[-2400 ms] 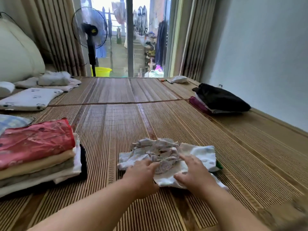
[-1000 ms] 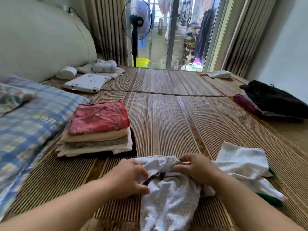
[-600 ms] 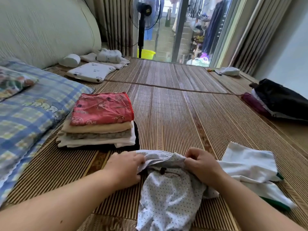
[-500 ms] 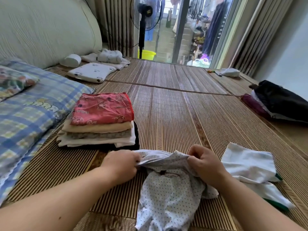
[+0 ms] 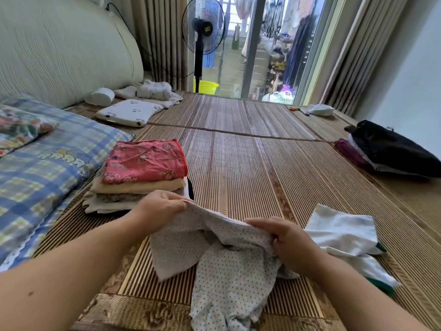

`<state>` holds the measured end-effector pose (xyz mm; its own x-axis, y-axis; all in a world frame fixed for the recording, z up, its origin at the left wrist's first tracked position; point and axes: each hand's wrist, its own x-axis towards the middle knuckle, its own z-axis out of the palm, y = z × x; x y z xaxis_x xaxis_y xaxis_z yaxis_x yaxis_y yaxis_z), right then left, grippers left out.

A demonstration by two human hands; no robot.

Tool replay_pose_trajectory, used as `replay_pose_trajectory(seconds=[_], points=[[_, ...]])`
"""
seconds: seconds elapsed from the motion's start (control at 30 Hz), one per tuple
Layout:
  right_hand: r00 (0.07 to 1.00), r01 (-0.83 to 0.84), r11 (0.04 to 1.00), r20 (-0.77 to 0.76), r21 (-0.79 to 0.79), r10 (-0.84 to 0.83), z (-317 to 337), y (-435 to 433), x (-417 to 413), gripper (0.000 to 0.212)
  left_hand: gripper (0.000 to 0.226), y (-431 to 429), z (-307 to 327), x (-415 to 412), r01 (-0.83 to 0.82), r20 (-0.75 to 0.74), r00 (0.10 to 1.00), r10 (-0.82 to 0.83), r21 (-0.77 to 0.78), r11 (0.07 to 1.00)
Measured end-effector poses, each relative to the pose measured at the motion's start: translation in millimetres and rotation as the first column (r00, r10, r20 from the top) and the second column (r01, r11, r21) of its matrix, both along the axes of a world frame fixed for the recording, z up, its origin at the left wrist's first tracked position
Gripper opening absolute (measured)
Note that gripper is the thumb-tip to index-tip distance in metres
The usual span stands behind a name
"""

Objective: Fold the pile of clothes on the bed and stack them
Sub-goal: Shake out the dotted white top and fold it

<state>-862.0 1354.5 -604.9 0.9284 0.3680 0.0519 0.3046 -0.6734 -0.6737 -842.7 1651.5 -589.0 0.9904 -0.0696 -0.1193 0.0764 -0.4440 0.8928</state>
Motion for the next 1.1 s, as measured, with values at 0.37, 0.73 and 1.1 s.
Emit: replay_pose_trajectory(seconds=[0.37, 0.73, 1.1], points=[[0.972, 0.085, 0.996, 0.22, -0.011, -0.081, 2, -7, 1, 0.018, 0.028, -12, 16, -6, 0.165, 0.222, 0.956, -0.191, 0.127, 0.978], [0.914, 0.321, 0.904, 0.156, 0.284, -0.374, 76, -27, -4, 0.013, 0.021, 14, 60, 1, -0.085, 0.416, 0.905, -0.093, 0.39, 0.917], [0.881, 0.22, 0.942, 0.466, -0.254, -0.08, 237, -37, -33, 0.062, 0.044, 56, 216, -23, -0.304, 0.669, 0.704, -0.239, 0.587, 0.75]])
